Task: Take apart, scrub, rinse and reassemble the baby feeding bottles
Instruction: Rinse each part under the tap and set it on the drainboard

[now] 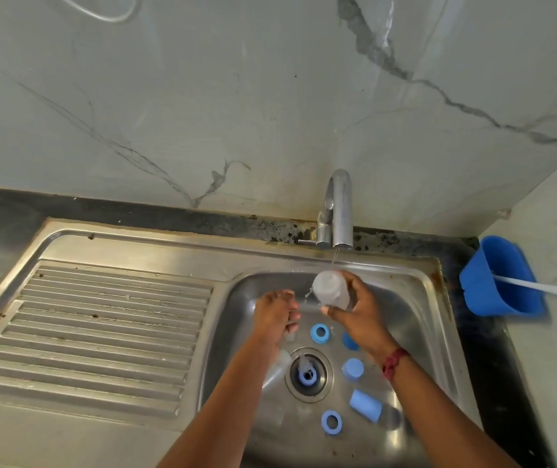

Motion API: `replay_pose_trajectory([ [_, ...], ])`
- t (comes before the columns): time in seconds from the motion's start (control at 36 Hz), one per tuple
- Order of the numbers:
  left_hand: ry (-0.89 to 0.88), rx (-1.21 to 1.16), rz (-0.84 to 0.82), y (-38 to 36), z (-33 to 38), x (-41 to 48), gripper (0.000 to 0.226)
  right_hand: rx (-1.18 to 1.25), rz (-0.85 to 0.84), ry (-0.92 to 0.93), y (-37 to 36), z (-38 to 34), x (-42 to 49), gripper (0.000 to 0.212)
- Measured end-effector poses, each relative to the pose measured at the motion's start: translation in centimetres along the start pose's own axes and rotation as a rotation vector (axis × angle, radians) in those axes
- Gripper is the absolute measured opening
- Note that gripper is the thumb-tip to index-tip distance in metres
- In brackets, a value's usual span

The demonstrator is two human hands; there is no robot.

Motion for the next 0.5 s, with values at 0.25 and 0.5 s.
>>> replay_pose_trajectory([
  [0.25,-0.301,0.166,-0.096,-1.3,2.0,1.1,0.022,-0.050,0.174,0.101,-1.0,-1.5,-0.3,0.066],
  [0.5,-0.262,0.078,-0.033,-0.7,1.6,1.3,0.018,-0.067,0.307,0.144,-1.3,-1.1,-0.2,0.068],
])
Point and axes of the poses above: each hand's wrist, its own x-axis towards the middle knuckle, its own y-axis out of the back of the hand, z = x × y, the point moved 2 cm from there along x, towards the middle knuckle, and after that the axes turned 13 degrees about -y, right-handed, at the moved point
